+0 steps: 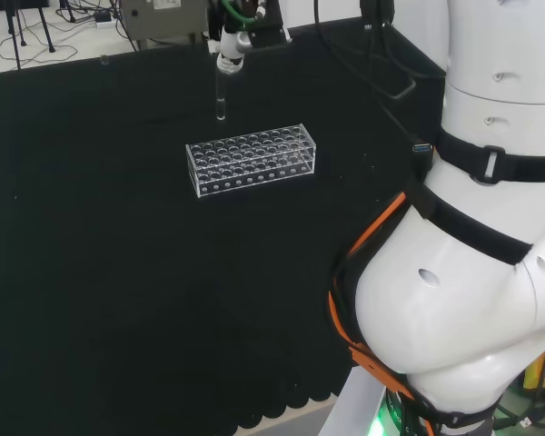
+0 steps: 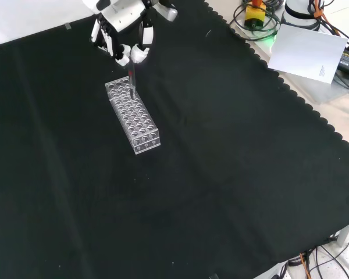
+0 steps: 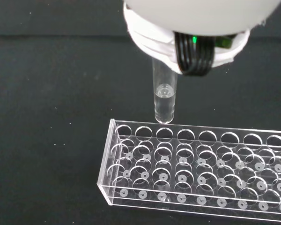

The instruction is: Shake the test tube.

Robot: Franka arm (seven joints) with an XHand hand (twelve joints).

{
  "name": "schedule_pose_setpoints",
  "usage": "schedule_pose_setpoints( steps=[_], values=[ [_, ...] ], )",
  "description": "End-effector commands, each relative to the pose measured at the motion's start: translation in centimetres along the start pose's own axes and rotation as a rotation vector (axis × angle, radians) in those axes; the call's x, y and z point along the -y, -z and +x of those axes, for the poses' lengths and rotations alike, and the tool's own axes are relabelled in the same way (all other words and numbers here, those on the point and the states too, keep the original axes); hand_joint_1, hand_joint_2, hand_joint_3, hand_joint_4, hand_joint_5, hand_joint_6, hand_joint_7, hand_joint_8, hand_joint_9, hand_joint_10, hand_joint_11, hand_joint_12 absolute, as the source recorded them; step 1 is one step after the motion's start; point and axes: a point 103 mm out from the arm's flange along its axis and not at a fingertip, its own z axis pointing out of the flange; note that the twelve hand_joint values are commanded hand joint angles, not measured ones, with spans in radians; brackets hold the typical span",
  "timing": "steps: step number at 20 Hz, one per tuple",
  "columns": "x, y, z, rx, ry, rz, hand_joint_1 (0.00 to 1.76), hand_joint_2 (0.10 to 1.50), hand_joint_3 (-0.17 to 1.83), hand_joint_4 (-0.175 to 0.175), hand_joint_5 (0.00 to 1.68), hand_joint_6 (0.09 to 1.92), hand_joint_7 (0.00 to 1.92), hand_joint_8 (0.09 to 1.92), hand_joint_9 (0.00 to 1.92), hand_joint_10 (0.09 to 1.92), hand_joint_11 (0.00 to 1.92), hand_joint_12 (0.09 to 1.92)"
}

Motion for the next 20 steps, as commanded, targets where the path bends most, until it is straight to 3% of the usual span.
schedule_pose_setpoints(
  steps=[1,10,20],
  values=[
    [0.9,0.9,0.1,-0.003,0.003,-0.008,1.43,0.58,0.71,-0.175,1.30,0.59,1.41,0.74,1.36,0.30,0.69,1.24],
    [2.1,1.2,2.2,-0.007,0.029,-0.007,1.43,0.58,0.72,-0.175,1.31,0.59,1.41,0.74,1.37,0.30,0.69,1.24],
    [2.1,2.9,8.6,-0.049,0.136,-0.032,1.43,0.58,0.72,-0.175,1.31,0.58,1.41,0.74,1.37,0.29,0.69,1.24]
  ],
)
